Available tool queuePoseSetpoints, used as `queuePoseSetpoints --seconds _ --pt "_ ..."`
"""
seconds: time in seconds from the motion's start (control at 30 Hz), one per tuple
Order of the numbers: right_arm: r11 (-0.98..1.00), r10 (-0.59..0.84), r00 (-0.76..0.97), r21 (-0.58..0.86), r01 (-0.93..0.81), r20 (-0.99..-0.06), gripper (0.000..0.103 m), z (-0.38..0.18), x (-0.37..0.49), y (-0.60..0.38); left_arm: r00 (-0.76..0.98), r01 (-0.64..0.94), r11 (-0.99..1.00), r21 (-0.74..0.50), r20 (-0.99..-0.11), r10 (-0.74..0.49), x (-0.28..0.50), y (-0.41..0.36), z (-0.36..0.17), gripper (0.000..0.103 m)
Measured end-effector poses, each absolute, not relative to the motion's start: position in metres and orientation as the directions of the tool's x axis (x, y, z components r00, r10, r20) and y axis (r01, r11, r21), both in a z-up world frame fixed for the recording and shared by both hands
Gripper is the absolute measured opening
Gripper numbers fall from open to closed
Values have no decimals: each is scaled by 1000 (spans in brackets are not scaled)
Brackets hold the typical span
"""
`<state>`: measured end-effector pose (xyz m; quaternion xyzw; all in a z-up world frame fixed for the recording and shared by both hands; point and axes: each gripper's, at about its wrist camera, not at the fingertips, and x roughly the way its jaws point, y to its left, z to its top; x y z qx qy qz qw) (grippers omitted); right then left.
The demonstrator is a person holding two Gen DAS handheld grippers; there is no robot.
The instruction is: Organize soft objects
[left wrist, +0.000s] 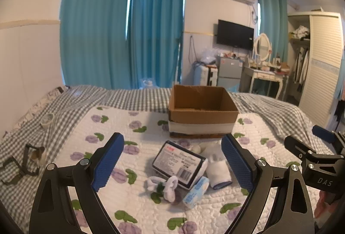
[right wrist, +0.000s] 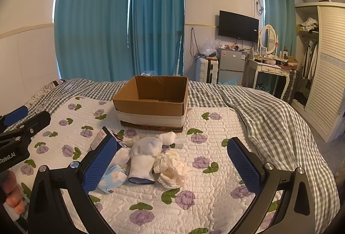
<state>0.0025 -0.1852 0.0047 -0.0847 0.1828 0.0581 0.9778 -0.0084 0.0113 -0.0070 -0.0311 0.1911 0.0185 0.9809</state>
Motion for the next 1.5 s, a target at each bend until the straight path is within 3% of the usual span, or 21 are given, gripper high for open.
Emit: queuePoseSetpoints --seconds 0.07,0.27,0.53,0.63,0.83,0.87,0.9,0.97,1.03,1.1,1.27,1.37,1.47,1.5 --pt "969 65 942 -204 -138 -330 103 8 -1 -184 929 -45 997 -55 -370 21 -11 11 -5 93" --pt "980 84 913 -131 -148 -400 103 -5 2 -187 915 -44 998 -53 -403 19 -4 10 -14 93" --pt "987 86 820 -63 -147 -566 103 -68 37 -194 797 -58 995 -84 -604 -4 29 1 -95 91" --pt "989 134 841 13 -149 -524 103 -88 54 -194 758 -25 995 -100 -650 -46 34 -10 -121 91" --pt "989 86 748 -37 -145 -658 103 -102 61 -200 686 26 999 -39 -727 -46 53 -33 -155 91" --pt "988 84 737 -42 -150 -671 103 -105 62 -199 680 36 998 -49 -731 -61 56 -34 -158 88" --pt "987 78 720 -51 -155 -689 103 -106 62 -198 674 49 997 -57 -734 -75 57 -36 -160 74" --pt "985 76 709 -58 -163 -701 103 -110 66 -195 660 73 996 -45 -747 -82 62 -41 -164 56" --pt "984 75 697 -61 -168 -713 103 -113 70 -193 654 93 996 -16 -753 -73 64 -45 -169 45" --pt "984 79 692 -56 -170 -718 103 -114 73 -194 664 104 995 -2 -745 -71 62 -48 -169 26" --pt "989 87 684 -20 -147 -725 103 -123 94 -194 697 116 993 30 -714 -60 61 -47 -160 19" --pt "992 83 670 -2 -126 -737 95 -132 112 -194 698 95 995 -2 -713 -68 62 -42 -153 19" --pt "992 91 652 7 -129 -753 74 -140 124 -191 684 58 996 -68 -724 -89 68 -34 -150 19" --pt "991 94 645 7 -136 -758 59 -143 125 -190 680 47 995 -87 -727 -96 69 -33 -149 19"
